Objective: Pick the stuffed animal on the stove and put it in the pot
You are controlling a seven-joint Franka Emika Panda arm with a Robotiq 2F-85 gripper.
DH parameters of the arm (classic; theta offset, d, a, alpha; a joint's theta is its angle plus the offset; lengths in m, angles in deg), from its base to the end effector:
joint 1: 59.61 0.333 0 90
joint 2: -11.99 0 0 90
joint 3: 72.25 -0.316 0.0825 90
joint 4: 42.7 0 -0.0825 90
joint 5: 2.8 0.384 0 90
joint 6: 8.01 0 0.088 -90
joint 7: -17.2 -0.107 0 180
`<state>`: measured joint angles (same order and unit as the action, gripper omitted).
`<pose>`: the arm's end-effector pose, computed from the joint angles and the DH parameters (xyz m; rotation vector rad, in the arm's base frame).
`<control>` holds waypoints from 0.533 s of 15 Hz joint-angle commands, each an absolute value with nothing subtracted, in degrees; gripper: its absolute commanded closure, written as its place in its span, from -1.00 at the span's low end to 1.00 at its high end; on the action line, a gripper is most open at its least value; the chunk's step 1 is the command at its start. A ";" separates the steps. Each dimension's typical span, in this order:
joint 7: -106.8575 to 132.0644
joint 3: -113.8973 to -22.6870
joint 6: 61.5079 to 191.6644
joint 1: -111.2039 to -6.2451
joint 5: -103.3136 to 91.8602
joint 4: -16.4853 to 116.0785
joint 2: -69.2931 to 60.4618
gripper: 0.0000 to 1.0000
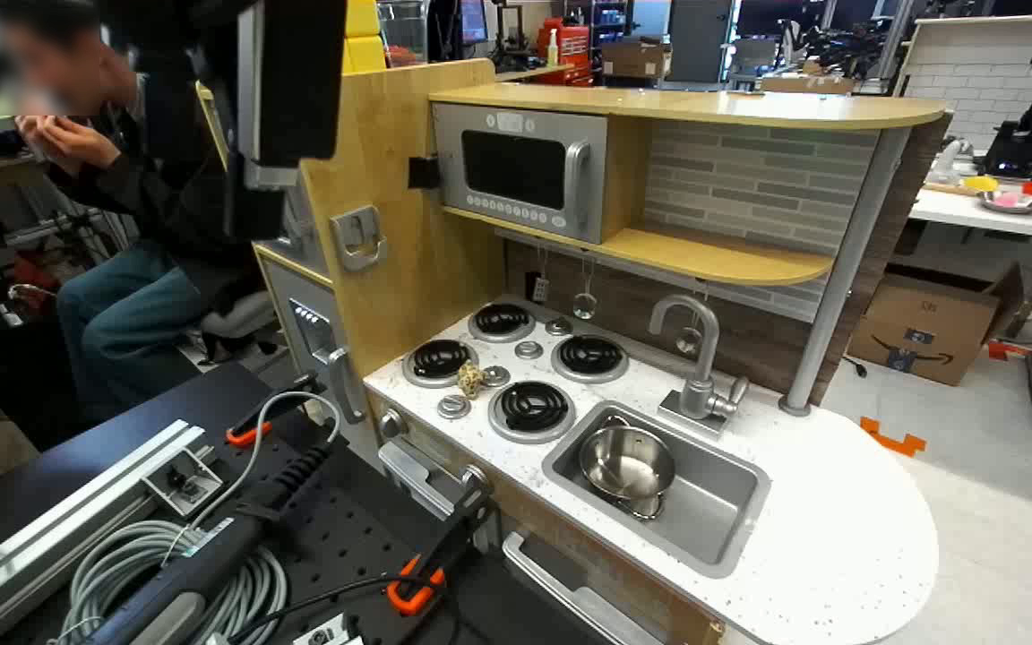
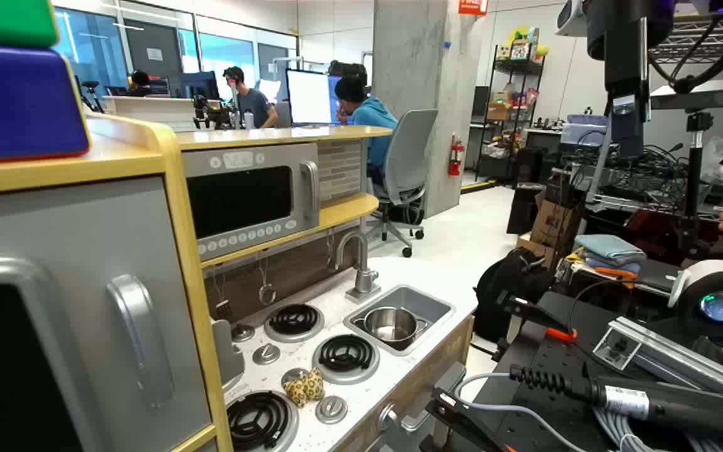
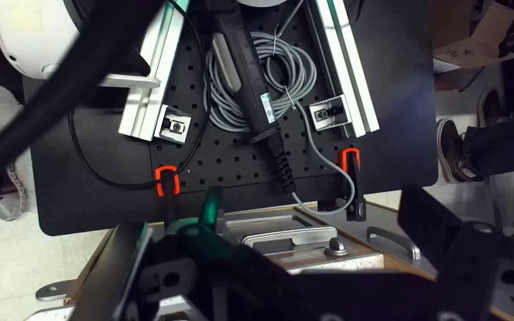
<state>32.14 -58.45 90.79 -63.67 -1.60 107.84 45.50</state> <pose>0.3109 -0.0952 0.4071 -2.8807 -0.0048 0.4079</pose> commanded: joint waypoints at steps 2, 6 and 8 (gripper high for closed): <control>32.04 -60.07 92.69 -64.32 -1.45 108.72 44.86 -1.00; 29.33 -63.90 109.32 -62.03 -0.46 112.75 39.63 -1.00; 26.58 -65.95 118.33 -60.23 1.96 113.77 34.84 -1.00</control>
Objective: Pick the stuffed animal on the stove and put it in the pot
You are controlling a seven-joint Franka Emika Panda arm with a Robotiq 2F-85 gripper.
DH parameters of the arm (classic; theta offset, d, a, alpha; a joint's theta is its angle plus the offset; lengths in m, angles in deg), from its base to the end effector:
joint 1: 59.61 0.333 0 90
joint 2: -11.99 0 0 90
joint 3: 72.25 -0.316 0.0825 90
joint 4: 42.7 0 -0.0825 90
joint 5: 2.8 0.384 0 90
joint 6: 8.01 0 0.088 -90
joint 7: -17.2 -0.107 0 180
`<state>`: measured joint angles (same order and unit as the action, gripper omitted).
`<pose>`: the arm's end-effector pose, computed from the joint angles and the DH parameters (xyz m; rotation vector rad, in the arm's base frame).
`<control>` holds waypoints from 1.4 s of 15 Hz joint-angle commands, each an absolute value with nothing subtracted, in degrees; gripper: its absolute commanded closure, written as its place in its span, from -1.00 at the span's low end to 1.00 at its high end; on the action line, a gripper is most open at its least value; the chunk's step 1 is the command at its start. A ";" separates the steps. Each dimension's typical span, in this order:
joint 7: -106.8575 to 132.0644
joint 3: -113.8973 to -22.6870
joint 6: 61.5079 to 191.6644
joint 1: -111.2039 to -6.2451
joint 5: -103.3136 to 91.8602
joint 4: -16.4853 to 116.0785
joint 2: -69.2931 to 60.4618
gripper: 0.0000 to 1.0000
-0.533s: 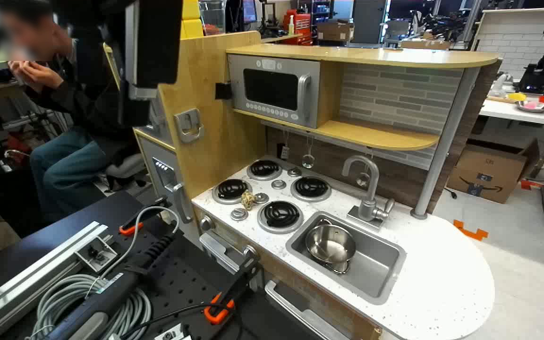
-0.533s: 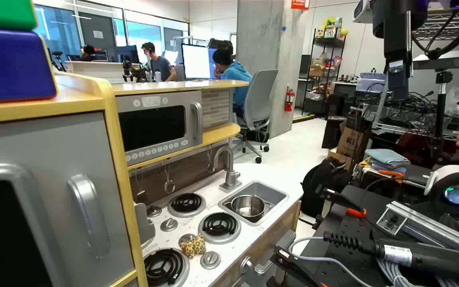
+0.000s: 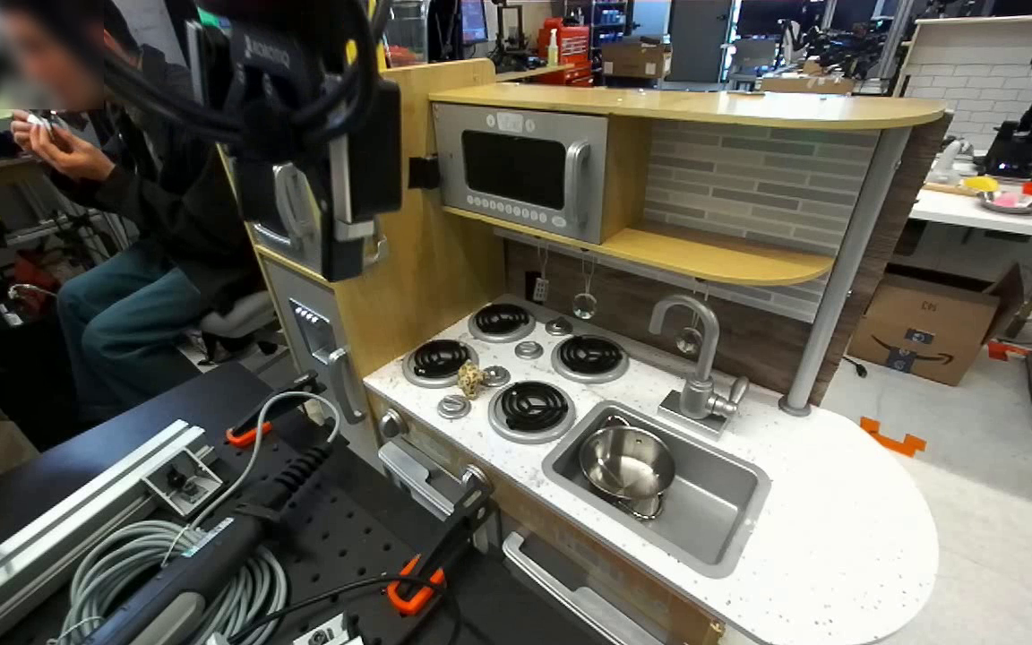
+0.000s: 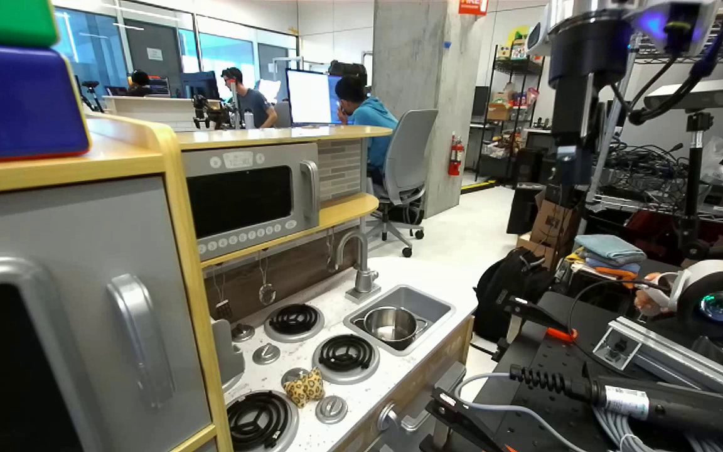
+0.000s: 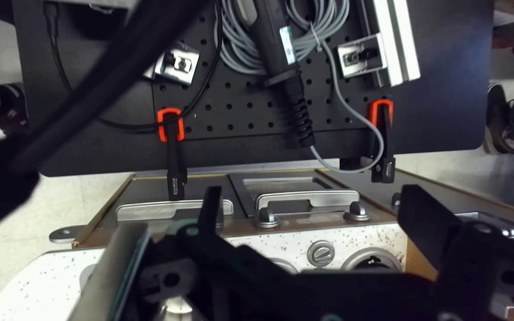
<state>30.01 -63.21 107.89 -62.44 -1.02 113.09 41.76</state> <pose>0.3358 -0.0642 0.3666 -2.9926 -0.0418 0.2365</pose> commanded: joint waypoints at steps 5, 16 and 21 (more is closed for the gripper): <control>21.96 -70.87 140.50 -54.01 11.02 113.40 21.17 -1.00; 40.50 -67.37 129.60 -58.98 -0.99 111.40 23.64 -1.00; 48.80 -66.47 134.78 -61.07 -11.86 112.56 23.13 -1.00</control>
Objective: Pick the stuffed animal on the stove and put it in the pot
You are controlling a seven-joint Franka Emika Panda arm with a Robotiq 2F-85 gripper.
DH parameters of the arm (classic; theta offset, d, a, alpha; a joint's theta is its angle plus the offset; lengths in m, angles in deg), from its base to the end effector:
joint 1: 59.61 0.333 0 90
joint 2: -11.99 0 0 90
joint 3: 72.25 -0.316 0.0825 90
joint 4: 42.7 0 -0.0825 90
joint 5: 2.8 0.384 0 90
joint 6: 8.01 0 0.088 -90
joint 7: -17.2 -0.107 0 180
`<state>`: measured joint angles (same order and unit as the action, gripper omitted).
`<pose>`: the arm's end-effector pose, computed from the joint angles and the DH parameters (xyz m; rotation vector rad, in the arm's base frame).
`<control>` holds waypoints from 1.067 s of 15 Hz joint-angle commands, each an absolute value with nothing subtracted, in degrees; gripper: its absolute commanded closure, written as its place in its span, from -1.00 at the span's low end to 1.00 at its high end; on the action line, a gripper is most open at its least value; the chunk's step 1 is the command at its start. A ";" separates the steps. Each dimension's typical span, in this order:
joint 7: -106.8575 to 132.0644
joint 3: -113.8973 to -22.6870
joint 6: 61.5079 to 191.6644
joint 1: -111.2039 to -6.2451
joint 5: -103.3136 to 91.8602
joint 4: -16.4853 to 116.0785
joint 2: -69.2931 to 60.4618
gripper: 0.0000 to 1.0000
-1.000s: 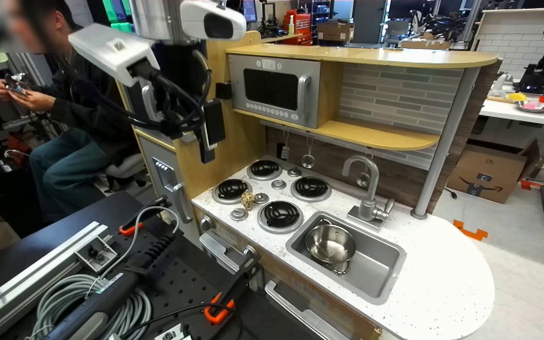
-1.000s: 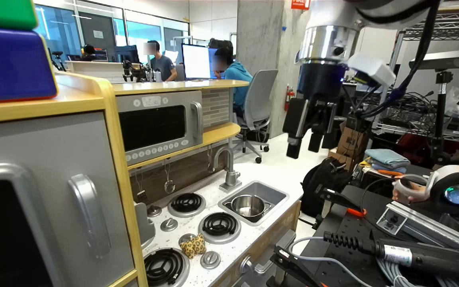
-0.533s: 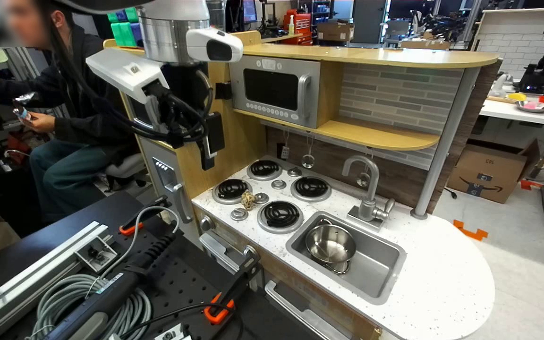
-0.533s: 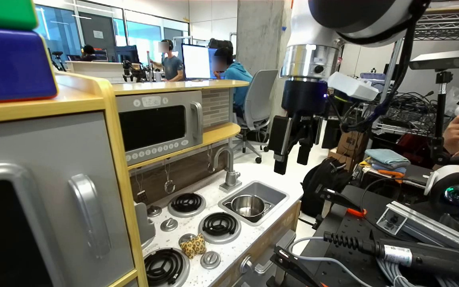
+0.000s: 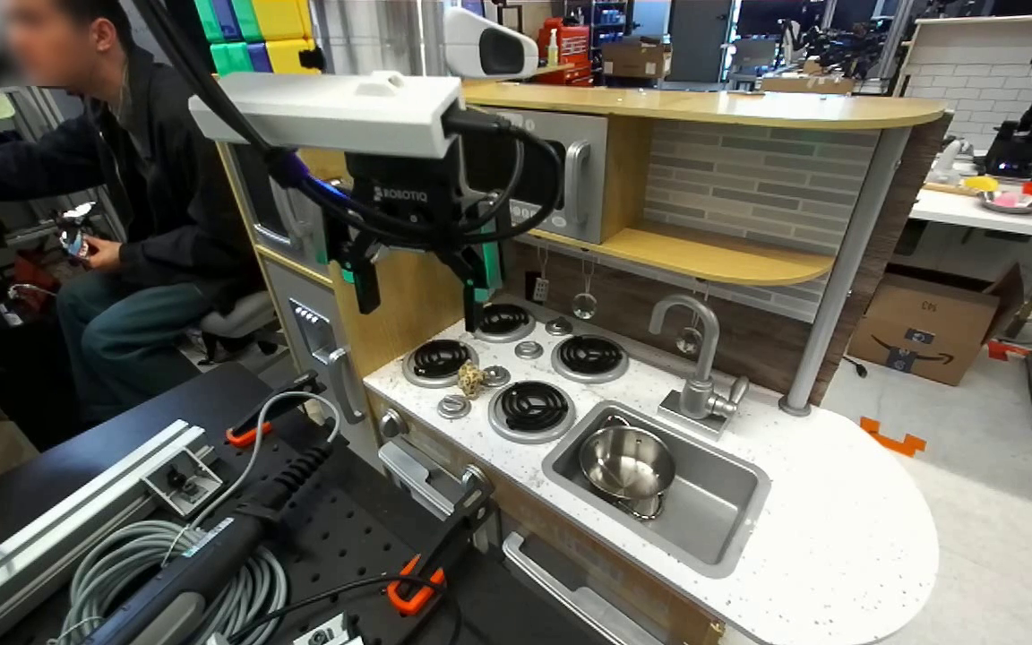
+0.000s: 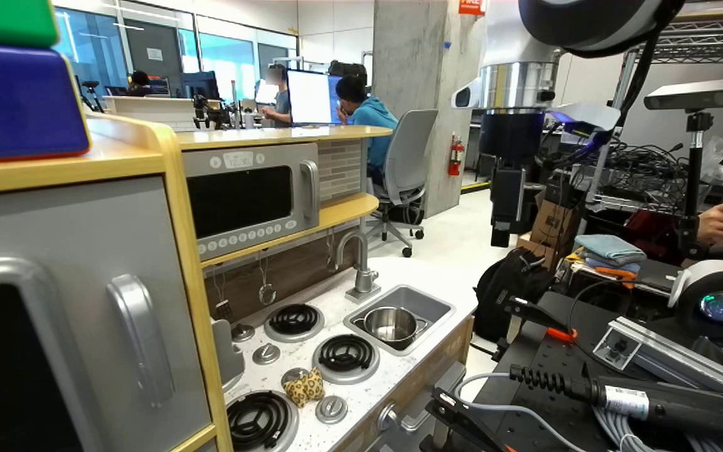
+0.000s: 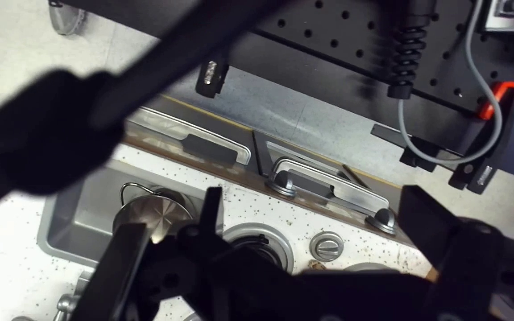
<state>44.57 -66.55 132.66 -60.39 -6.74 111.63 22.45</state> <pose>0.3963 -0.0435 0.2851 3.0642 0.6550 -0.0952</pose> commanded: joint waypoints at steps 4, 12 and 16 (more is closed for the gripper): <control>50.91 -66.52 133.80 -60.41 -10.26 111.95 22.46 -1.00; 51.29 -68.33 132.22 -58.95 -10.16 110.03 16.75 -1.00; 48.75 -72.41 139.72 -56.08 -7.81 106.31 7.05 -1.00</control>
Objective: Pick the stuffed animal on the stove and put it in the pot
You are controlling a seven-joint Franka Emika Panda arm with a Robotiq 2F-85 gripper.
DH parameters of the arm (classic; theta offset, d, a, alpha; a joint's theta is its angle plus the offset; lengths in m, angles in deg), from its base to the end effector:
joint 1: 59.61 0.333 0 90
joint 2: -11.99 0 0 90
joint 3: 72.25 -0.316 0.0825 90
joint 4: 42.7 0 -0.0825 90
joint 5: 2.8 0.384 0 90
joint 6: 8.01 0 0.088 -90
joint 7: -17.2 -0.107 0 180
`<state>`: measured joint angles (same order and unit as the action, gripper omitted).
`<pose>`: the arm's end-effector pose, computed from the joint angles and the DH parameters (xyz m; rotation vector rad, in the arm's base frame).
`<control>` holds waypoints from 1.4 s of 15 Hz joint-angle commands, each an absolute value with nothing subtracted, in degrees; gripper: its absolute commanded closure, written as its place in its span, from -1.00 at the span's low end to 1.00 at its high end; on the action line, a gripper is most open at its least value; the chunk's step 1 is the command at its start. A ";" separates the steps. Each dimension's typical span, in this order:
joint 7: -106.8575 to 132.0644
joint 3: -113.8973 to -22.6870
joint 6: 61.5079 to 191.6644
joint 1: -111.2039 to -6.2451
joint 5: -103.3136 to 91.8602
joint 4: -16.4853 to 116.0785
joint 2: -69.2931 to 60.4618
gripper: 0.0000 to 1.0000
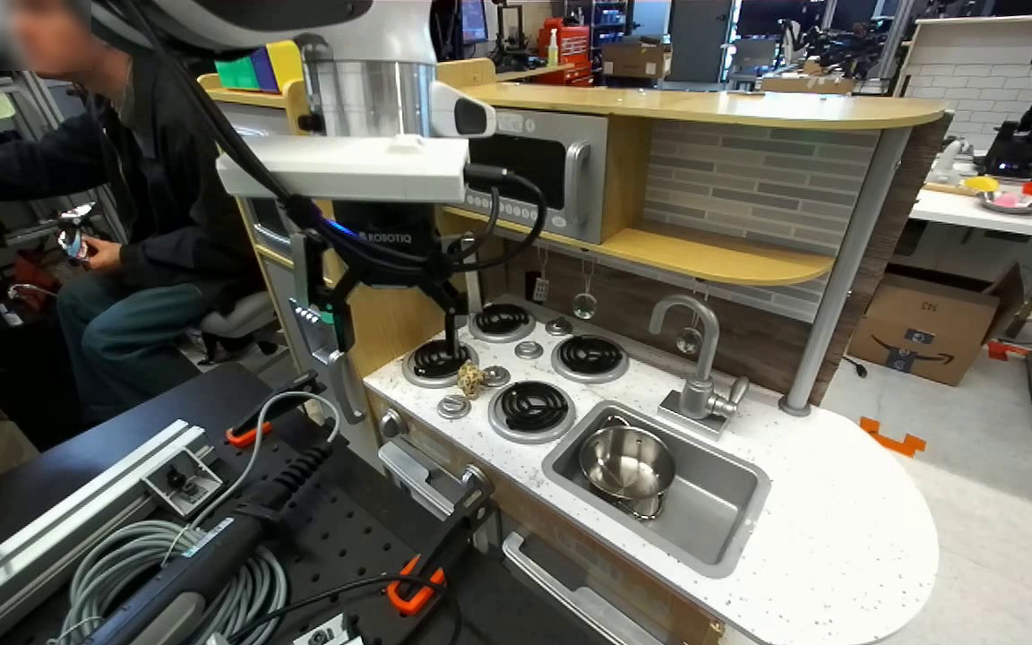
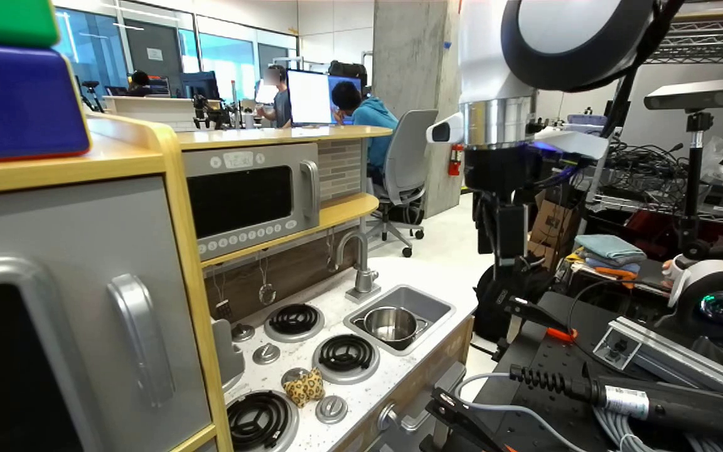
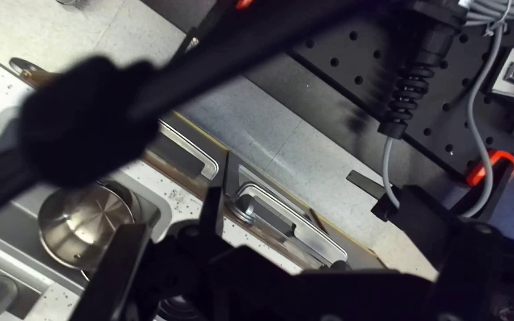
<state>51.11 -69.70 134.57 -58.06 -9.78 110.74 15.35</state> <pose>0.4001 -0.0061 0.2440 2.9346 1.0319 -0.2245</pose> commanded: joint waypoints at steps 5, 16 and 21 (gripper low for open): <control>30.20 -73.20 154.68 -50.87 -23.95 96.74 -7.40 -1.00; 15.99 -64.93 149.97 -39.52 -31.88 72.54 -31.41 -1.00; 18.47 -67.70 146.55 -41.66 -29.52 67.14 -36.34 -1.00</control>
